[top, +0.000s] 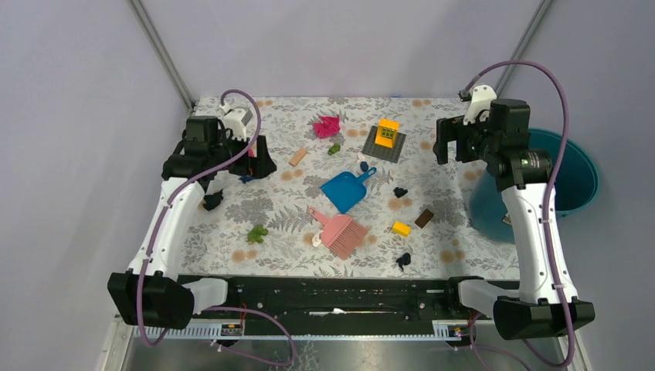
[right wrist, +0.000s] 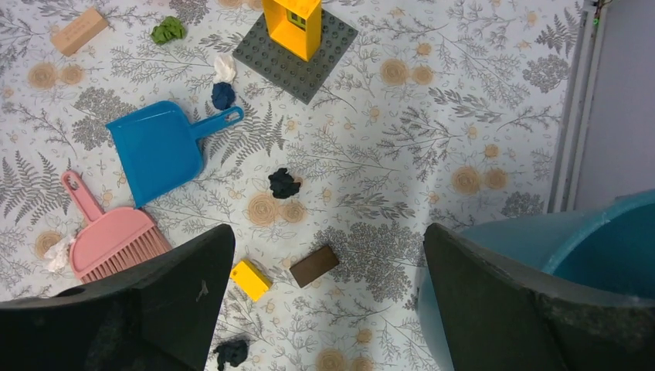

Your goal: Sweep away the paper scraps from the table

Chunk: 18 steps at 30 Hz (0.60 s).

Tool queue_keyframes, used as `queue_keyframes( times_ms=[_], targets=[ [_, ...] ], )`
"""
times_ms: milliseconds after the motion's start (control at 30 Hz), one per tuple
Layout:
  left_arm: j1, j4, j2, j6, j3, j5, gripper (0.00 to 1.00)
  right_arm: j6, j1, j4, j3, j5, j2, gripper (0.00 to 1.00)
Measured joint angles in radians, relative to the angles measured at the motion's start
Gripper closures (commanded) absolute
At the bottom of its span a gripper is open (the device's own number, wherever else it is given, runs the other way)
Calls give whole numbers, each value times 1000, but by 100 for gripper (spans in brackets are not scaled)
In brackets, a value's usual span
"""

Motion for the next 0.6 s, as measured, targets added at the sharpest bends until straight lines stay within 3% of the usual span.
queue_keyframes(
  times_ms=[100, 300, 367, 467, 600],
  targets=[
    [1, 2, -1, -17, -59, 9, 1, -10, 1, 11, -3, -30, 22, 0],
    [27, -3, -29, -39, -154, 74, 1, -115, 45, 56, -37, -297, 37, 0],
    [43, 0, -60, -52, -175, 94, 1, -158, 145, 56, -23, -316, 75, 1],
    [83, 19, -104, -83, -209, 99, 1, -226, 318, 64, 2, -318, 178, 8],
    [161, 56, -139, -151, -274, 98, 1, -295, 455, 75, -24, -301, 304, 13]
  ],
)
